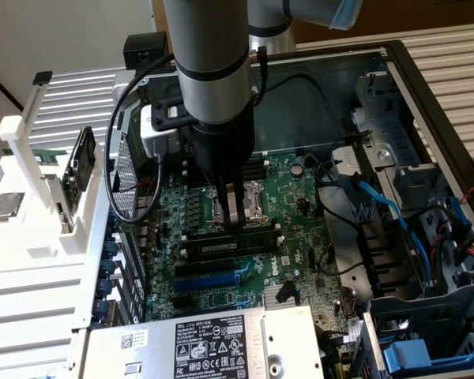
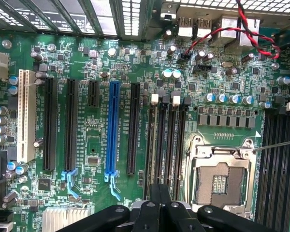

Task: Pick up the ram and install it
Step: 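Press down the ram until it locks into place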

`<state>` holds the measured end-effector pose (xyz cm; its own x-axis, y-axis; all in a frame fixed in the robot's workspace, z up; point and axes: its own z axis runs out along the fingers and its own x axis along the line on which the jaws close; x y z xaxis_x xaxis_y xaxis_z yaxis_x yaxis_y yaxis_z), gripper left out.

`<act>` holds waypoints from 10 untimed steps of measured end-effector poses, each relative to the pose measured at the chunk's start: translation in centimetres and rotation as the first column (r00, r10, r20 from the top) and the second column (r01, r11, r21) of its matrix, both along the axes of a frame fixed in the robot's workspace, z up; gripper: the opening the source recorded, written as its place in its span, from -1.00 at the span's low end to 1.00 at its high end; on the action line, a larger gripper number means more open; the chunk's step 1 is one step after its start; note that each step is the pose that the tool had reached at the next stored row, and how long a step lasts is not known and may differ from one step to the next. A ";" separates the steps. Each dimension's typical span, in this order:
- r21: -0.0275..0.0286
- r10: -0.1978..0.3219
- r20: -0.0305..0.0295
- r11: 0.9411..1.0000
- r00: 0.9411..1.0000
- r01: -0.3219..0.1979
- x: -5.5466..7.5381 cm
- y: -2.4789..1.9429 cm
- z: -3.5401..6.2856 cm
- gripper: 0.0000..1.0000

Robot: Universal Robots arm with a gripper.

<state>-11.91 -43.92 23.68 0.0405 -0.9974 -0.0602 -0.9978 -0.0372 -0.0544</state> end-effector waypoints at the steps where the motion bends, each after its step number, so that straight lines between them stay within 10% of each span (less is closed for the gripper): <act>1: 0.000 0.000 0.000 1.000 1.000 0.000 0.0 -0.03 -0.01 -0.80; 10: 0.000 0.000 -0.001 1.000 1.000 0.000 0.0 -0.08 -0.16 -0.80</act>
<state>-11.91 -44.01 23.52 0.0404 -0.9974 -0.0602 -0.9979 -0.0372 -0.0537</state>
